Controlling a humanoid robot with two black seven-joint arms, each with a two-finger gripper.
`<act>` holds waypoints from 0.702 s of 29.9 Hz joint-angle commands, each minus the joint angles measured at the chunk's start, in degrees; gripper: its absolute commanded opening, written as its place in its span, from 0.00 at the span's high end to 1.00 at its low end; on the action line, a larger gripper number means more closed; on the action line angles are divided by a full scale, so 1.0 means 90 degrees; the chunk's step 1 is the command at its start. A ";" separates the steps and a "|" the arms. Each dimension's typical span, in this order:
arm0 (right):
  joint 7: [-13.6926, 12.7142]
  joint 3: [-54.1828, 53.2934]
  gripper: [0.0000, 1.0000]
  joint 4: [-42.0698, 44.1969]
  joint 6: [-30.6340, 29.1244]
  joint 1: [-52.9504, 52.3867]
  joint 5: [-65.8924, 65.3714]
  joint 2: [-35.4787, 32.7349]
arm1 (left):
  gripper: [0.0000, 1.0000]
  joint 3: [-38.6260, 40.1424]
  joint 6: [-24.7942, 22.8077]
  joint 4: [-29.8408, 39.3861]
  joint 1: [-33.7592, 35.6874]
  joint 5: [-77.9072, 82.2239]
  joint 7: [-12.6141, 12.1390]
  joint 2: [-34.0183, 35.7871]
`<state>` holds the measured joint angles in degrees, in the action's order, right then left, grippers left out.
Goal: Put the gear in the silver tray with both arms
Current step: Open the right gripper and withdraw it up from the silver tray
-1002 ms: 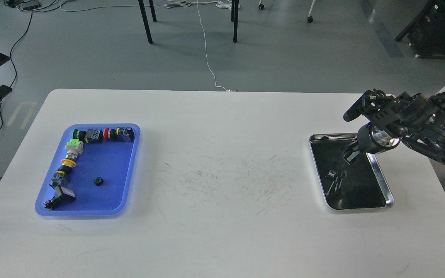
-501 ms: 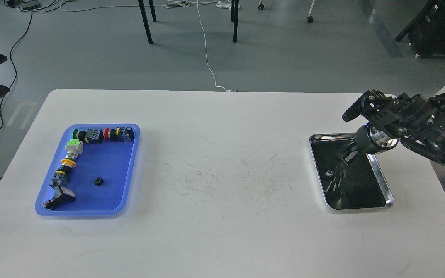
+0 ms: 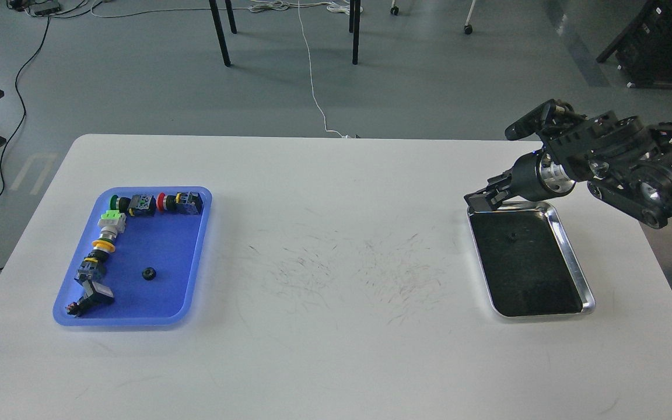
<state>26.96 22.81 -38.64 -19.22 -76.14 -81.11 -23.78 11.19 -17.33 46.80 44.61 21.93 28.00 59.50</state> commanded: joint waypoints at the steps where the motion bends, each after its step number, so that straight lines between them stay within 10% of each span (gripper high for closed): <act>1: -0.0018 -0.0396 0.21 0.0006 -0.0013 0.0013 0.0543 -0.0121 | 0.02 0.0046 -0.0017 0.0112 -0.0015 0.0005 0.0000 0.0029; 21: -0.0125 -0.1705 0.19 0.0074 0.0747 0.0461 0.5982 -0.0971 | 0.02 -0.0013 -0.0027 0.1234 -0.0074 0.1323 0.0000 0.0410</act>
<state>25.88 7.79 -37.95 -14.68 -73.20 -34.68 -31.98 11.00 -17.70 55.57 43.99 31.42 28.00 62.08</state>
